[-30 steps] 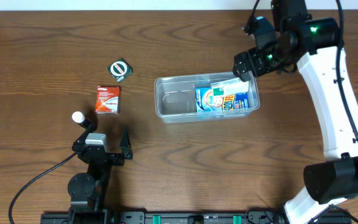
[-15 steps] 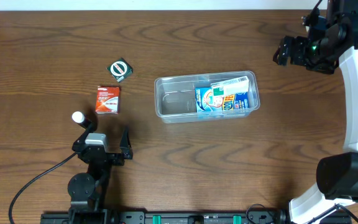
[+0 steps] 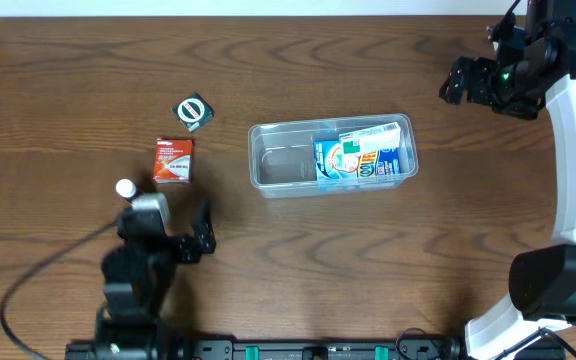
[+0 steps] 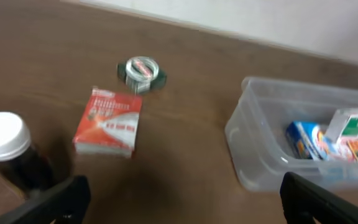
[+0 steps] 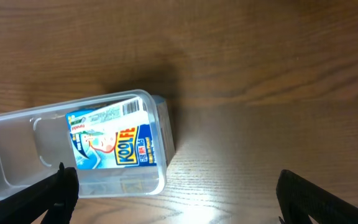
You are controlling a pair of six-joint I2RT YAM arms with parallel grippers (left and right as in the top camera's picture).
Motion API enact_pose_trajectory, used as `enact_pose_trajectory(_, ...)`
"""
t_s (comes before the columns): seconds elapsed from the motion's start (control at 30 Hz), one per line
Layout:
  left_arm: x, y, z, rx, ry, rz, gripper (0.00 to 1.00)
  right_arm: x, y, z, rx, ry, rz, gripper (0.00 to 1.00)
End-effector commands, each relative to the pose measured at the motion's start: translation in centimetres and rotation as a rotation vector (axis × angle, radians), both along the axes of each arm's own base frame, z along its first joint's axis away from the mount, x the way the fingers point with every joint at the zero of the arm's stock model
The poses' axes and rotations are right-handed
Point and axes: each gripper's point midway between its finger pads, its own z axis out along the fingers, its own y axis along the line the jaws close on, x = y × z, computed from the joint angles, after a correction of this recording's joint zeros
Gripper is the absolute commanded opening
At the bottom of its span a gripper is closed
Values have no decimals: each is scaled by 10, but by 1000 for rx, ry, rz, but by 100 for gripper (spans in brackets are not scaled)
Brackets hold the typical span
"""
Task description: Pack container
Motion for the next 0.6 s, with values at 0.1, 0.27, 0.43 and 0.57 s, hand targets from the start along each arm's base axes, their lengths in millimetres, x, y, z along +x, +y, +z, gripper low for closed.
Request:
enact_pose_trajectory(0.1, 37, -2, 41, -2, 263, -10, 98, 1, 0, 5, 8, -14, -15, 99)
enact_pose_trajectory(0.27, 66, -2, 41, 10, 511, -16, 98, 1, 0, 5, 9, -14, -15, 99)
enact_pose_trajectory(0.43, 98, -2, 21, 53, 586, -52, 98, 1, 0, 5, 9, -14, -15, 99)
enact_pose_trajectory(0.57, 115, 6, -1, 81, 613, -31, 98, 1, 0, 5, 9, -14, -15, 99)
